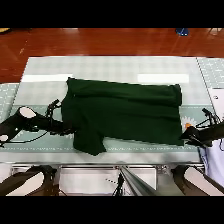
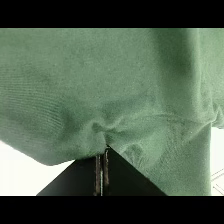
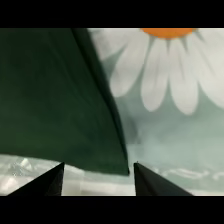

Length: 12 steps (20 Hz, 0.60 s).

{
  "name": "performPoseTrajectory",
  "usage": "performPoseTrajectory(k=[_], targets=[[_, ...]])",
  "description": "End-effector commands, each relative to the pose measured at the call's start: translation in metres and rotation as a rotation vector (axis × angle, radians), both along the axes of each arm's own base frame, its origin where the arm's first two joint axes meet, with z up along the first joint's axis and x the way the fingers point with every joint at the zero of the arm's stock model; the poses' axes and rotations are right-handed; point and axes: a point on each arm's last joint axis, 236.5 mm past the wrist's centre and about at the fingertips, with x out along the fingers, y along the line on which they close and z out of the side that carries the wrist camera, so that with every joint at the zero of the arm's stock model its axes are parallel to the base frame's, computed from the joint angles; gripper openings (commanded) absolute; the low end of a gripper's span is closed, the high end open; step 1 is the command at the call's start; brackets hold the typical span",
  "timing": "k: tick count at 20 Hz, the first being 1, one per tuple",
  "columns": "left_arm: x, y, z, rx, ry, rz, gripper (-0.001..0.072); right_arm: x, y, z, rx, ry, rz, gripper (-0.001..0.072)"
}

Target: Fold the shirts.

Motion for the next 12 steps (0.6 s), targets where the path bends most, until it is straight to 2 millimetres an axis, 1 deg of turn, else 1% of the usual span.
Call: performPoseTrajectory(k=[1, 2, 3, 4, 5, 6, 7, 8, 9, 10, 11, 12], targets=[[0.0, -0.001, 0.001, -0.003, -0.001, -0.002, 0.0024, 0.013, 0.011, -0.019, -0.027, -0.052, -0.03, 0.0515], [0.0, -0.001, 0.001, -0.003, -0.002, -0.002, 0.0025, 0.014, 0.016, -0.024, -0.042, -0.046, -0.038, 0.0505], [0.001, -0.001, 0.001, -0.003, -0.004, -0.002, 0.0025, 0.015, 0.02, -0.027, -0.051, -0.045, -0.03, 0.0381], [0.004, 0.0, 0.002, -0.002, -0.012, -0.003, 0.0025, 0.018, 0.025, -0.026, -0.053, -0.056, -0.008, 0.0169], [0.008, 0.001, 0.005, -0.002, -0.024, -0.001, 0.0024, 0.022, 0.029, -0.024, -0.047, -0.064, 0.006, 0.0019], [0.017, 0.002, 0.011, -0.004, -0.044, 0.003, 0.0025, 0.025, 0.033, -0.018, -0.03, -0.07, 0.016, 0.0021], [0.027, 0.004, 0.021, -0.008, -0.07, 0.004, 0.0024, 0.032, 0.036, -0.006, -0.005, -0.091, 0.043, 0.0021], [0.041, 0.007, 0.038, -0.014, -0.114, 0.003, 0.0024, 0.044, 0.036, 0.014, 0.011, -0.138, 0.081, 0.0021], [0.06, 0.011, 0.061, -0.016, -0.177, 0.003, 0.0024, 0.062, 0.034, 0.038, 0.01, -0.216, 0.104, 0.0021], [0.079, 0.015, 0.087, -0.015, -0.252, 0.004, 0.0024, 0.087, 0.029, 0.069, -0.017, -0.323, 0.104, 0.002], [0.102, 0.019, 0.121, -0.016, -0.347, 0.013, 0.0024, 0.113, 0.023, 0.1, -0.051, -0.44, 0.082, 0.002], [0.123, 0.022, 0.153, -0.017, -0.436, 0.023, 0.0024, 0.141, 0.016, 0.135, -0.085, -0.566, 0.025, 0.002]])
